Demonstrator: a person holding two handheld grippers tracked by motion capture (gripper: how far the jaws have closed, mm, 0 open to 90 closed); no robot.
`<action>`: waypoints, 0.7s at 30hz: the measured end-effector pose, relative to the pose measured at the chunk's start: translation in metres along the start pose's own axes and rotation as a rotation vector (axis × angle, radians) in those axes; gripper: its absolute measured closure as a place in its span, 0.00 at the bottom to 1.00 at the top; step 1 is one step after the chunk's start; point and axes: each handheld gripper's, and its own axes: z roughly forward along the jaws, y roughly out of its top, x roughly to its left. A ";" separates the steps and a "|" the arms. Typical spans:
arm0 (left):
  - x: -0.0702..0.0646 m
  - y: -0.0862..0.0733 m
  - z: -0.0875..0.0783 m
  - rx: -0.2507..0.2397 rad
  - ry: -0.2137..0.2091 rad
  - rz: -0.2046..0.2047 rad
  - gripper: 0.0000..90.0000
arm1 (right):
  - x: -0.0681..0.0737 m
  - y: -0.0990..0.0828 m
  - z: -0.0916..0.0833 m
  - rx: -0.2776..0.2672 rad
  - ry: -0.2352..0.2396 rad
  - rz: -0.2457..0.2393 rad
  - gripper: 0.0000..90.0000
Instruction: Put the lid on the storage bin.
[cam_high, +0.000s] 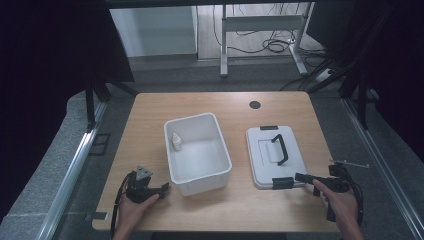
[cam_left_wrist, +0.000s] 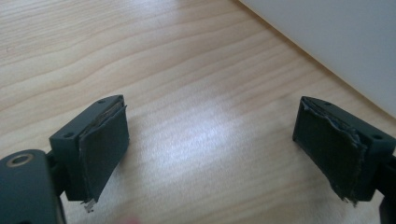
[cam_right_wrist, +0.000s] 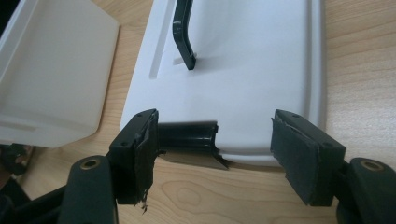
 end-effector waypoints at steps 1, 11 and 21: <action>0.000 0.000 0.000 -0.001 0.001 -0.001 0.12 | -0.001 0.001 -0.001 0.001 0.000 -0.009 0.36; 0.001 -0.004 -0.004 -0.009 0.002 -0.001 0.16 | 0.020 0.004 -0.001 -0.021 0.009 -0.059 0.35; 0.002 -0.005 -0.005 -0.009 -0.002 0.001 0.16 | 0.033 -0.002 0.005 0.007 -0.011 -0.100 0.36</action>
